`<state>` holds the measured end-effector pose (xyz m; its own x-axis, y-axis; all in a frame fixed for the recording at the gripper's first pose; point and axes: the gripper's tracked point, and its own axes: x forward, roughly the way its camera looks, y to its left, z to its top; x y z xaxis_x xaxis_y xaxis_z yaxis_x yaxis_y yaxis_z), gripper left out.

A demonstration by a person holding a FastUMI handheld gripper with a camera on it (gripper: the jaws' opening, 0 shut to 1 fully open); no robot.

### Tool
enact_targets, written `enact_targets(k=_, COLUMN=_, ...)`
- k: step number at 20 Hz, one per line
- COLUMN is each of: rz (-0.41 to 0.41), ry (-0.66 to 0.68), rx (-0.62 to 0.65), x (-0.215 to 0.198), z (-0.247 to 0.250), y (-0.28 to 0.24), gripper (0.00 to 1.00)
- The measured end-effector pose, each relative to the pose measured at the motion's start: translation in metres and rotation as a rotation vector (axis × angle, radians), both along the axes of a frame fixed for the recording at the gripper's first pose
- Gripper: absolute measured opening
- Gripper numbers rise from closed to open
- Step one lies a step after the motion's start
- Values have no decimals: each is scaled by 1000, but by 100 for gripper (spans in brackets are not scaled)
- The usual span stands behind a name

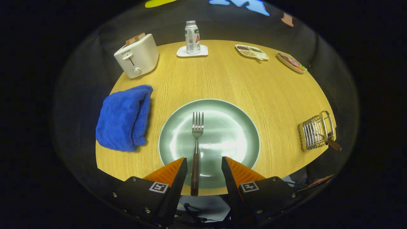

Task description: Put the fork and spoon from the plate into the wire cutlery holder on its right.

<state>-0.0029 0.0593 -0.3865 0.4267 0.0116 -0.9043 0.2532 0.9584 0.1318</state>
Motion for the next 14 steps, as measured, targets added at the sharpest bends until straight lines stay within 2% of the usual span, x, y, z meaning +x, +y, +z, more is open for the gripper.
enact_targets(k=7, rz=32, ry=64, rx=28, x=-2, z=-30, y=17, gripper=67)
enact_targets(k=8, rz=40, ry=63, rx=44, x=0, z=-33, y=21, gripper=64)
enact_targets(k=10, rz=44, ry=65, rx=35, x=-3, z=-36, y=22, gripper=51)
enact_targets(k=12, rz=48, ry=71, rx=14, x=-3, z=-42, y=21, gripper=49)
enact_targets(k=13, rz=44, ry=70, rx=9, x=-3, z=-36, y=19, gripper=39)
enact_targets(k=14, rz=34, ry=71, rx=5, x=-2, z=-38, y=18, gripper=32)
